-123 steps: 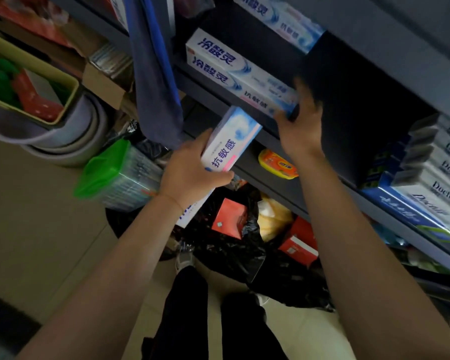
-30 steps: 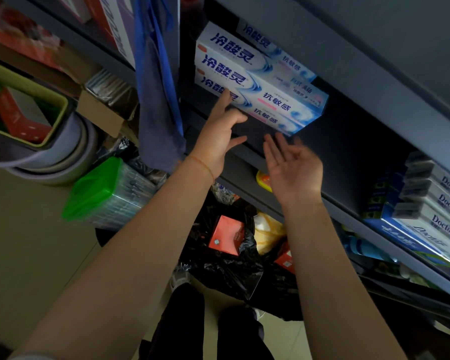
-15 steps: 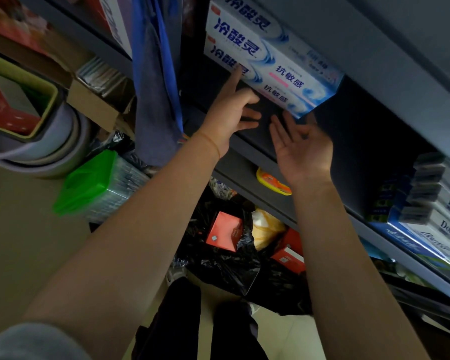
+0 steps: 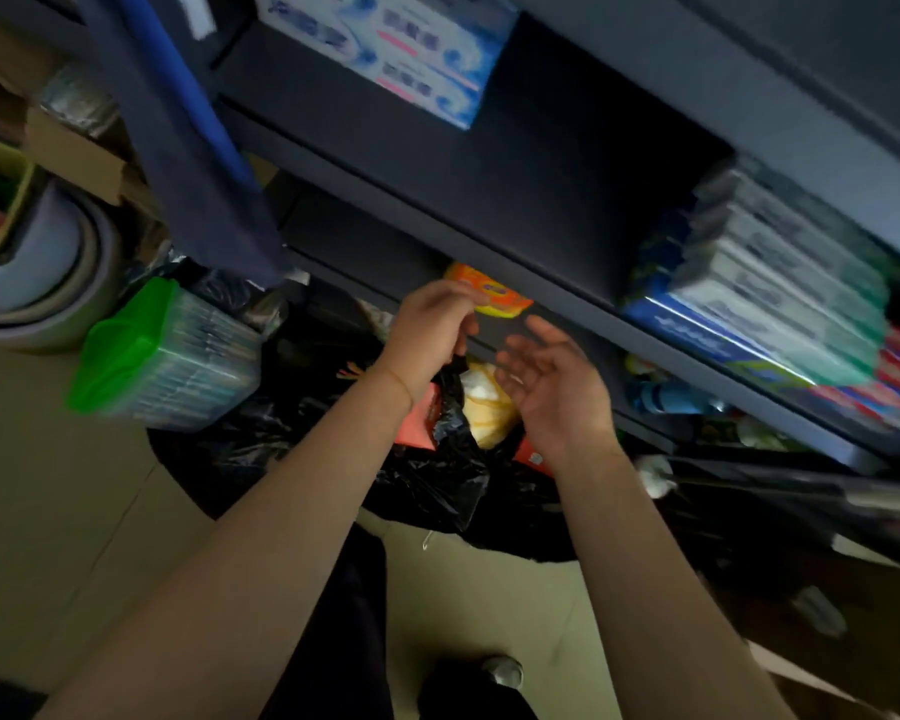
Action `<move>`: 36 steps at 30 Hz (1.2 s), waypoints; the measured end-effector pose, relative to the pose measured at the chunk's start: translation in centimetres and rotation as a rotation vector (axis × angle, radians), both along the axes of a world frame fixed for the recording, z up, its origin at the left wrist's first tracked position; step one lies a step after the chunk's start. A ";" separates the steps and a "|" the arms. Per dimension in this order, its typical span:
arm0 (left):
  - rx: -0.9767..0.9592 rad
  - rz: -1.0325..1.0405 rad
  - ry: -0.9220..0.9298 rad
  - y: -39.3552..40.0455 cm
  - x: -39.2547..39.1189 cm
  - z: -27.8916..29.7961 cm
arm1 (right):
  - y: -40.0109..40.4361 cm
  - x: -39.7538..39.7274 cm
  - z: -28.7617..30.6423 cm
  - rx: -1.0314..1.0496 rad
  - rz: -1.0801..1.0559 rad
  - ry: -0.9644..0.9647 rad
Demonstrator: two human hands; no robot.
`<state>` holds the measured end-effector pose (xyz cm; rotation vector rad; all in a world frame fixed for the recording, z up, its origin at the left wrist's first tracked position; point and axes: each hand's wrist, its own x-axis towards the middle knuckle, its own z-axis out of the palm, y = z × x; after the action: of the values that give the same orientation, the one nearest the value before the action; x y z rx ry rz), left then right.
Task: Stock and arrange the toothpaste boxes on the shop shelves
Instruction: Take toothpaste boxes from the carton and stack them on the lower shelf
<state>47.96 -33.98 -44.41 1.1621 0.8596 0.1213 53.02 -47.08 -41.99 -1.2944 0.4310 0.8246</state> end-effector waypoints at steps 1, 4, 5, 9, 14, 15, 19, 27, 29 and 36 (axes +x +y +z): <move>0.013 -0.046 0.014 -2.5 0.0 0.5 | -2.7 -0.1 0.6 -0.008 -0.012 -0.018; 0.075 -0.188 0.032 -11.2 0.1 3.6 | -12.0 -0.4 3.8 0.000 -0.035 -0.097; 0.095 -0.224 0.023 -14.6 -0.1 5.1 | -15.5 -0.7 5.1 0.011 -0.045 -0.123; 0.177 -0.350 -0.025 -29.5 -0.9 10.6 | -31.1 -2.9 10.8 0.056 -0.089 -0.230; 0.216 -0.538 -0.133 -49.6 0.8 16.3 | -51.9 -4.3 17.0 -0.034 -0.171 -0.347; 0.228 -0.588 -0.162 -53.2 1.5 17.4 | -55.5 -4.1 17.9 -0.065 -0.191 -0.366; 0.309 -0.765 -0.189 -64.0 3.7 20.8 | -66.1 -2.0 20.0 -0.177 -0.292 -0.404; 0.397 -0.858 -0.126 -74.7 10.6 17.9 | -77.2 5.2 17.3 -0.398 -0.310 -0.505; 0.391 -0.876 -0.125 -77.7 13.0 16.2 | -80.0 7.0 16.5 -0.499 -0.309 -0.541; 0.523 -0.995 -0.230 -88.5 18.8 16.2 | -91.3 12.2 16.5 -0.878 -0.144 -0.681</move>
<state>66.75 -122.52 -28.25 1.9057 -0.0354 -0.3539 65.21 -138.41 -25.50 -2.2111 0.3273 -0.0058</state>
